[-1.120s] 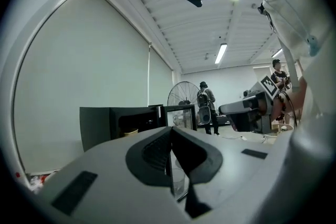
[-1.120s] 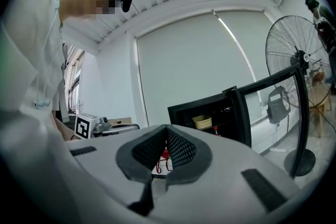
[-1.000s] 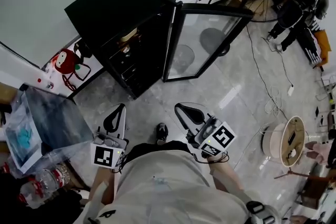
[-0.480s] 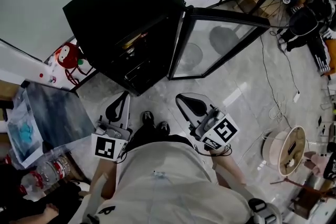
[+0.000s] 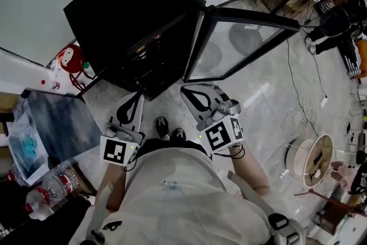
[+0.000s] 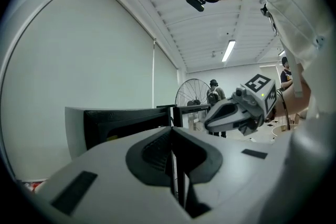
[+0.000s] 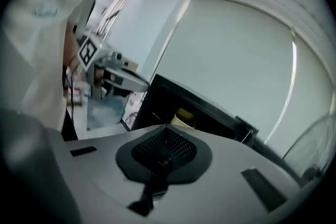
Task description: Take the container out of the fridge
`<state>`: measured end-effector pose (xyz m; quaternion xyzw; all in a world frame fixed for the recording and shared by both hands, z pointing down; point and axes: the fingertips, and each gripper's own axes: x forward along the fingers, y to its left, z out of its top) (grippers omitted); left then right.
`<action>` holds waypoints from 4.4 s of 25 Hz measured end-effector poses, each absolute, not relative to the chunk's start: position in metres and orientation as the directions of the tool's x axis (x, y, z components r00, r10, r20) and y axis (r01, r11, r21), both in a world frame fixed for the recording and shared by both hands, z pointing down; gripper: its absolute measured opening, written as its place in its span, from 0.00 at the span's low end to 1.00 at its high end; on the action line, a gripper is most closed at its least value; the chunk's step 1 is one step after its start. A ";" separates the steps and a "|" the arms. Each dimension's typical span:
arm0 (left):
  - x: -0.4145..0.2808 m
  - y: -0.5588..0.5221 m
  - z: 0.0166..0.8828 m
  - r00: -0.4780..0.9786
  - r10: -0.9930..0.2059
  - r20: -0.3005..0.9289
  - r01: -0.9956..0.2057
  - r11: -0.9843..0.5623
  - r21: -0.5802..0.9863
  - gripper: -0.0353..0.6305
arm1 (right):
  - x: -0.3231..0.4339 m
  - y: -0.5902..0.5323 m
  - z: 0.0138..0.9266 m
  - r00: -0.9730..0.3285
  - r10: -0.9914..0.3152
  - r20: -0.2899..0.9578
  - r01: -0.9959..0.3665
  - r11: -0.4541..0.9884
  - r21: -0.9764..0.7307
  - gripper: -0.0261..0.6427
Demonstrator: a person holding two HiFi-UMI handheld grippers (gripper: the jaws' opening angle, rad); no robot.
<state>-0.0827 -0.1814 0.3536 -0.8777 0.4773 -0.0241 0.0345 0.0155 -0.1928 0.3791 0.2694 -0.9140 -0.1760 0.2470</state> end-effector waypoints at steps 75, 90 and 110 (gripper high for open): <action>-0.105 -0.222 0.381 0.565 -0.820 0.094 -0.821 -0.570 -0.035 0.07 | -0.072 -0.271 0.476 -0.531 -0.358 0.768 0.210 0.823 0.528 0.09; -0.094 -0.225 0.378 0.573 -0.814 0.096 -0.819 -0.574 0.014 0.07 | -0.033 -0.168 0.434 -0.621 -0.179 0.763 0.135 0.935 0.329 0.09; -0.092 -0.207 0.373 0.605 -0.795 0.052 -0.795 -0.606 -0.023 0.07 | -0.016 -0.142 0.409 -0.619 -0.254 0.743 0.063 0.927 0.370 0.08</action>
